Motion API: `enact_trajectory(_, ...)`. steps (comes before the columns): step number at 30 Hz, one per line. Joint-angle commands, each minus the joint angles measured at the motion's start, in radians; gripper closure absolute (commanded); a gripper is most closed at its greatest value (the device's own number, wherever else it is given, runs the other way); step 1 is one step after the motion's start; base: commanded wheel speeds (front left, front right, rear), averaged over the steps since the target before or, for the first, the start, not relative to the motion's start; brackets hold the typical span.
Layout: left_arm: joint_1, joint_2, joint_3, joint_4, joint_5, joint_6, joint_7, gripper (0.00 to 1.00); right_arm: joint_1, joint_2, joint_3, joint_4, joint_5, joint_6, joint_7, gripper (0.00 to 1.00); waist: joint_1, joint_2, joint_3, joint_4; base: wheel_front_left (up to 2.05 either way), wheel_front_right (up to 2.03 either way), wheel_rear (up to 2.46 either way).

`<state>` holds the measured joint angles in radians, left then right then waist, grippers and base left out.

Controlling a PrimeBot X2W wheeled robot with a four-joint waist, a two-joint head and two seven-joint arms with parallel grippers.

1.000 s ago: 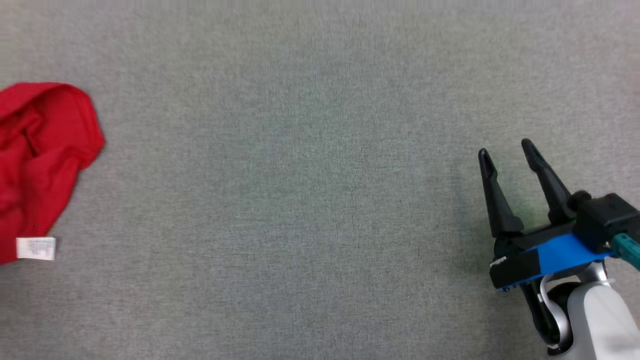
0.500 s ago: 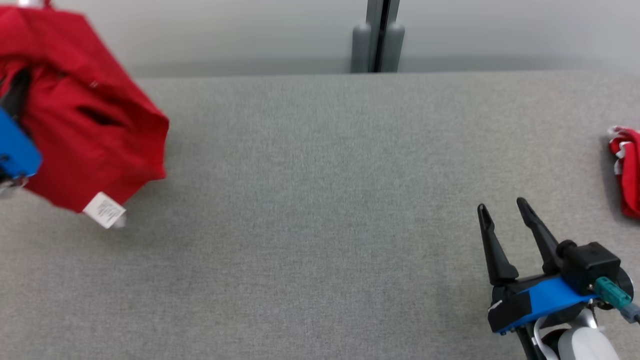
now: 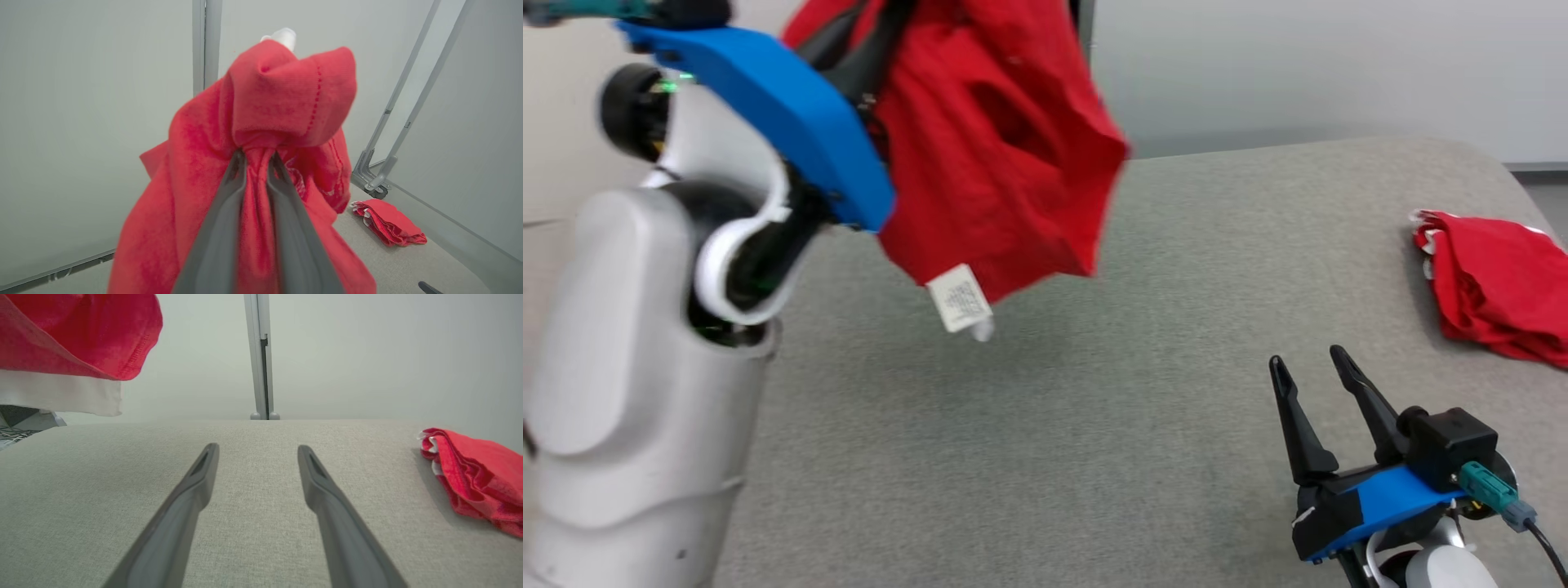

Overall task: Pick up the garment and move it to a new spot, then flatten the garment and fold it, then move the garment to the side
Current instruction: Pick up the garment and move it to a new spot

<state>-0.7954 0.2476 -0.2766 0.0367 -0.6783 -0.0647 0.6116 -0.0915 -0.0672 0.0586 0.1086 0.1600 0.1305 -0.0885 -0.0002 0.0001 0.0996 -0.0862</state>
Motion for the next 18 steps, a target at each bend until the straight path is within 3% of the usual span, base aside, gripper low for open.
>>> enact_trajectory(1, -0.016, -0.014, -0.025, 0.020, 0.022, -0.007, -0.016, 1.00, -0.012, 0.004, 0.004, 0.004, 0.007, 0.000, -0.004, 0.00, 0.0002, -0.0001, 0.003, -0.034, 0.00, 0.00, 0.00)
enact_trajectory(6, 0.014, -0.046, -0.124, 0.118, 0.112, -0.011, -0.065, 1.00, -0.026, 0.009, 0.028, 0.020, 0.015, 0.000, -0.010, 0.00, 0.0002, -0.0001, 0.013, -0.100, 0.00, 0.00, 0.00)
enact_trajectory(14, 0.150, -0.137, -0.223, 0.329, 0.174, 0.027, -0.212, 1.00, -0.036, 0.003, 0.040, 0.031, 0.008, 0.000, -0.008, 0.00, 0.0002, -0.0001, 0.044, -0.152, 0.00, 0.00, 0.00)
enact_trajectory(15, 0.163, -0.144, -0.236, 0.359, 0.183, 0.026, -0.237, 0.75, -0.039, 0.002, 0.041, 0.032, 0.009, 0.000, -0.009, 0.00, 0.0002, -0.0001, 0.047, -0.155, 0.00, 0.00, 0.00)
enact_trajectory(16, 0.177, -0.150, -0.250, 0.384, 0.194, 0.026, -0.262, 0.26, -0.040, 0.002, 0.042, 0.032, 0.009, 0.000, -0.009, 0.00, 0.0002, -0.0001, 0.050, -0.156, 0.00, 0.00, 0.00)
enact_trajectory(17, 0.192, -0.156, -0.260, 0.415, 0.194, 0.028, -0.281, 0.00, -0.039, 0.002, 0.042, 0.031, 0.008, 0.000, -0.008, 0.00, 0.0002, -0.0001, 0.052, -0.157, 0.00, 0.00, 0.00)
enact_trajectory(18, 0.203, -0.160, -0.268, 0.439, 0.198, 0.027, -0.301, 0.00, -0.039, 0.002, 0.042, 0.030, 0.007, 0.000, -0.007, 0.00, 0.0002, -0.0001, 0.053, -0.156, 0.00, 0.00, 0.00)
